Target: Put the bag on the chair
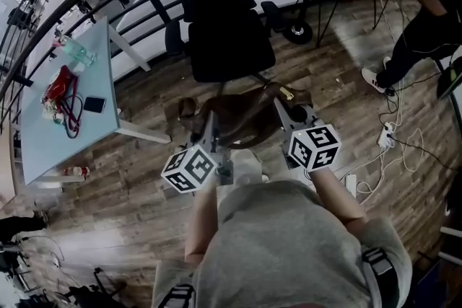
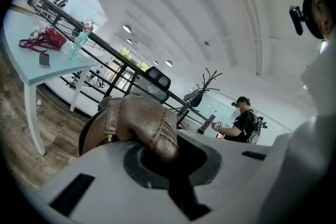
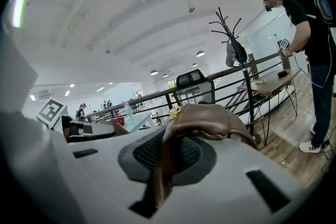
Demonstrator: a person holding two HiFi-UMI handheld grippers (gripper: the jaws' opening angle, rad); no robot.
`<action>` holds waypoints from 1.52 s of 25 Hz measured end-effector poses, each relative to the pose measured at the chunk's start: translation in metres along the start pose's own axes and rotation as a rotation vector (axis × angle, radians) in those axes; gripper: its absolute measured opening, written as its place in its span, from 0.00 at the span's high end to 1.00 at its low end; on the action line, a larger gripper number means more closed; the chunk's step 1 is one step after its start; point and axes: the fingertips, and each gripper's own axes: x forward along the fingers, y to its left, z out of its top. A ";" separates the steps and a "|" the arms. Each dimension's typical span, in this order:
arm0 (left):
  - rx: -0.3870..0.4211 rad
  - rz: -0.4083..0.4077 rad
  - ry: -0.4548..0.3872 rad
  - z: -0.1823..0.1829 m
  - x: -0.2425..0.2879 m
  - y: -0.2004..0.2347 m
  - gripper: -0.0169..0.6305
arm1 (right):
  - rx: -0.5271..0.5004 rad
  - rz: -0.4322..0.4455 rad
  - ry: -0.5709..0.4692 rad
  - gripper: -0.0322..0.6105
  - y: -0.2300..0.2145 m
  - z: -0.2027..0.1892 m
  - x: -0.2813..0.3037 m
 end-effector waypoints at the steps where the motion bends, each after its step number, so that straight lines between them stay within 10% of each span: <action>1: 0.001 -0.002 0.004 0.003 0.007 0.002 0.95 | 0.003 -0.004 0.001 0.92 -0.003 0.002 0.007; 38: 0.021 -0.081 0.063 0.180 0.258 0.144 0.95 | 0.032 -0.096 -0.048 0.92 -0.053 0.101 0.308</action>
